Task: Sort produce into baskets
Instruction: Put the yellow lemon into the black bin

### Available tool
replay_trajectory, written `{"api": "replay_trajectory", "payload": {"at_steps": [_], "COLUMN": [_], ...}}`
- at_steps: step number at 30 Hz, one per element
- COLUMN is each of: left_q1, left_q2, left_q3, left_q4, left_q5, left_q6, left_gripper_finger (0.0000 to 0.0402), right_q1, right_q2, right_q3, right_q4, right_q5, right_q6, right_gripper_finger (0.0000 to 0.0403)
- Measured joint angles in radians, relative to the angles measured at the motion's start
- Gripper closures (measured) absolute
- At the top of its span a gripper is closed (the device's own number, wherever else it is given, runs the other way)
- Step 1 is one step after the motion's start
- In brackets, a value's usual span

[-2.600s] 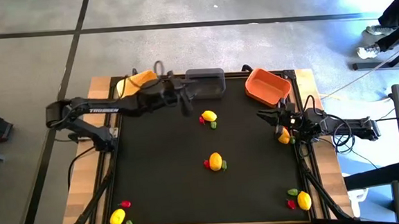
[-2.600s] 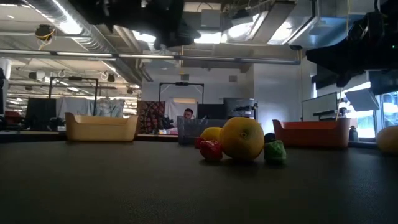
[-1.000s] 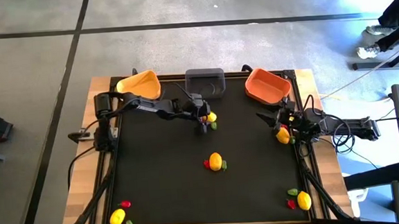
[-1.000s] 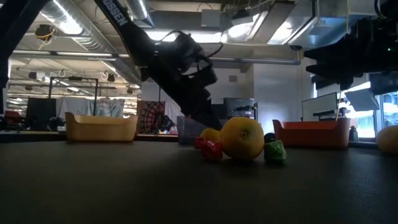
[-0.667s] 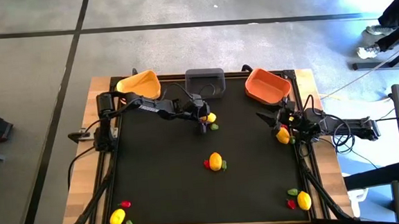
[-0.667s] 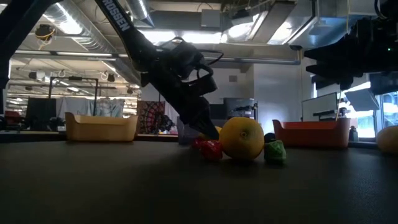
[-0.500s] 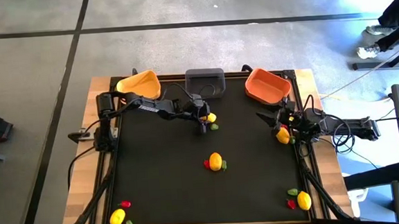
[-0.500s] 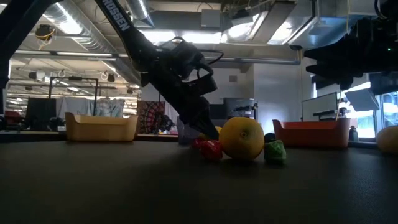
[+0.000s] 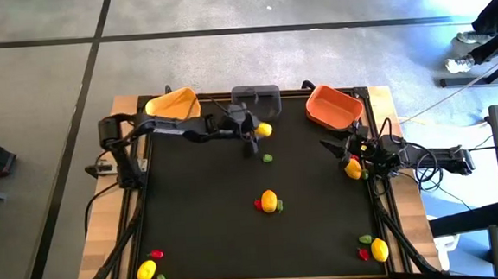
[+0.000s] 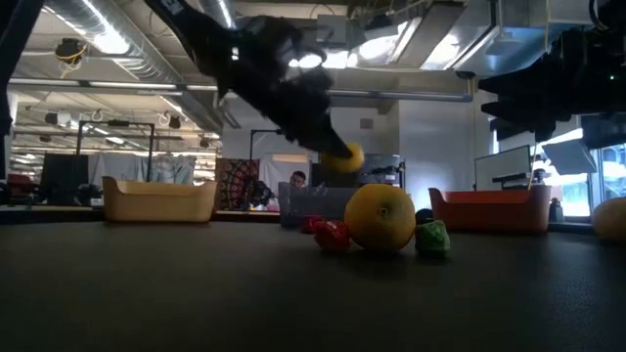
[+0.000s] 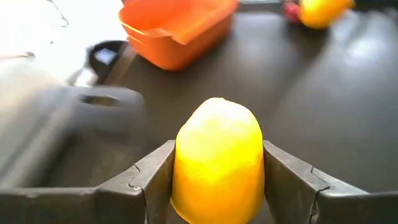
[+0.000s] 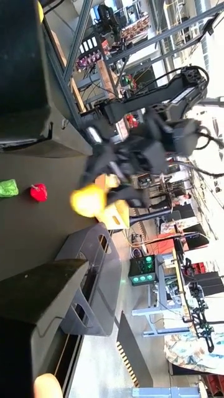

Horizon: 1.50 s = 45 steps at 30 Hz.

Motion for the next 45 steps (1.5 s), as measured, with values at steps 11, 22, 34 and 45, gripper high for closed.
{"api": "replay_trajectory", "payload": {"at_steps": [11, 22, 34, 45], "left_q1": [0.113, 0.209, 0.219, 0.232], "left_q2": [-0.038, 0.04, 0.059, 0.059], "left_q3": [0.0, 0.0, 0.0, 0.0], "left_q4": [0.008, 0.005, -0.002, -0.034], "left_q5": [-0.119, -0.121, -0.12, -0.117], "left_q6": [-0.088, -0.161, -0.192, -0.219], "left_gripper_finger": [0.0197, 0.0194, 0.0179, 0.0178], "right_q1": [0.0, 0.0, 0.0, 0.0], "right_q2": [0.0, 0.0, 0.0, 0.0], "right_q3": [0.0, 0.0, 0.001, 0.001], "right_q4": [0.0, -0.003, -0.006, -0.007], "right_q5": [0.008, 0.008, 0.008, 0.008], "right_q6": [0.0, -0.001, -0.001, -0.002], "right_gripper_finger": [0.0189, 0.0189, 0.0189, 0.0189]}}
